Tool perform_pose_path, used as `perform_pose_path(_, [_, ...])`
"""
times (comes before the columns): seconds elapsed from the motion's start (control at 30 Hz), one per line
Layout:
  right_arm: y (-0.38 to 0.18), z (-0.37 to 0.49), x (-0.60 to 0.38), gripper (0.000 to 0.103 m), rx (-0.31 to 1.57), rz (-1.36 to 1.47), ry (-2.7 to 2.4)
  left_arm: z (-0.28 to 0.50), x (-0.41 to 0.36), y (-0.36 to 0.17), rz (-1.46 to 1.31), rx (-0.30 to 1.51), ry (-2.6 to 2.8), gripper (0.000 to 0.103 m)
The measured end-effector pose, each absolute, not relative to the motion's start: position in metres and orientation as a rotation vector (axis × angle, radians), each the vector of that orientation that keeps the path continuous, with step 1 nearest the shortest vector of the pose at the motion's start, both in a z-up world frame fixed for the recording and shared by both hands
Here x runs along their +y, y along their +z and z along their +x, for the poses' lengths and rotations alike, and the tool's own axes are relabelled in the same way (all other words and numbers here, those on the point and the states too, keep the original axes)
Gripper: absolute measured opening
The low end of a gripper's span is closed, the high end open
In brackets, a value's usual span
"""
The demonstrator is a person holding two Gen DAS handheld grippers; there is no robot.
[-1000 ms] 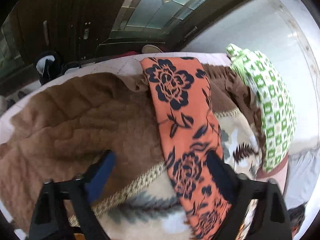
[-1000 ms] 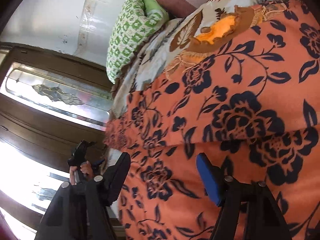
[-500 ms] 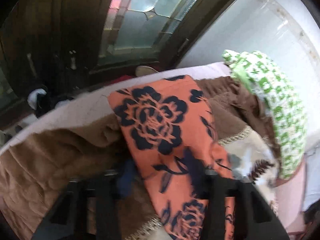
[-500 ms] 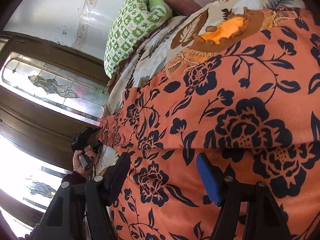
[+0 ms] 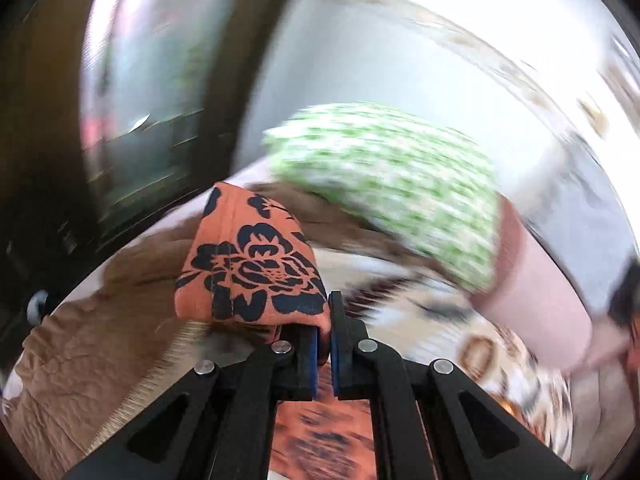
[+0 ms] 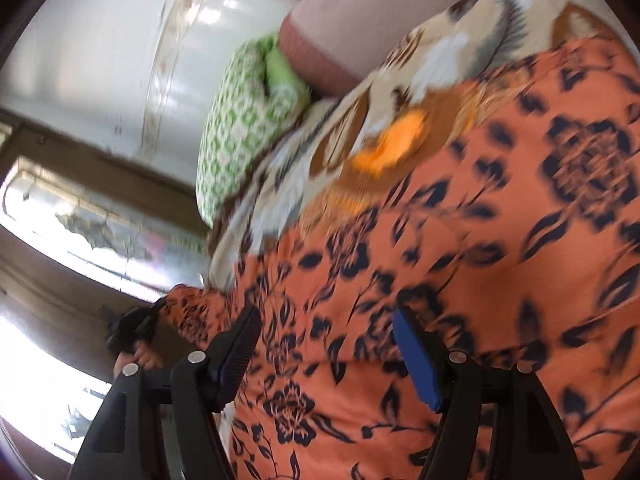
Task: Fold small clothes
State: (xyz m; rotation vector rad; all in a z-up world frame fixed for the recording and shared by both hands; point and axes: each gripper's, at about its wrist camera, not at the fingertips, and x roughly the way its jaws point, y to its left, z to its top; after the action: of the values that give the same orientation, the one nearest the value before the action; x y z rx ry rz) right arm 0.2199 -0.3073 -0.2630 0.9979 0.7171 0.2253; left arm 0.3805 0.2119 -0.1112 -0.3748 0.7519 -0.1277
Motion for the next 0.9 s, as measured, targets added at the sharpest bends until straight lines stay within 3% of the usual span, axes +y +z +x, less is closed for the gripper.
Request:
perform_pose_path(0.17, [-0.258,0.202,-0.360,0.071,0.618,1.113,0.143,0.345,0.083,-0.068,-0.209,0.756,-0.342,0.004])
perform_pose_path(0.3, [-0.254,0.179,-0.408,0.071,0.526,1.194,0.063,0.311,-0.022,-0.063,-0.088,0.787,-0.491,0.004])
perform_pose_path(0.47, [-0.253,0.146,-0.456,0.071,0.407,1.321,0.017,0.276,-0.145,-0.094,0.005,0.867,-0.623,0.004])
perform_pose_path(0.57, [-0.255,0.133,-0.478,0.071,0.366,1.375,0.012,0.267,-0.207,-0.137,0.061,1.026,-0.650,0.006])
perform_pose_path(0.6, [-0.255,0.131,-0.482,0.072,0.361,1.386,0.009,0.268,-0.215,-0.145,0.074,1.059,-0.646,0.009])
perform_pose_path(0.63, [-0.255,0.129,-0.486,0.073,0.360,1.398,0.008,0.265,-0.223,-0.156,0.085,1.103,-0.648,0.019])
perform_pose_path(0.73, [-0.261,0.123,-0.499,0.075,0.371,1.443,0.010,0.258,-0.216,-0.160,0.030,1.118,-0.685,0.059])
perform_pose_path(0.9, [-0.261,0.133,-0.493,0.076,0.451,1.397,-0.005,0.243,-0.149,-0.144,-0.101,0.982,-0.633,0.071])
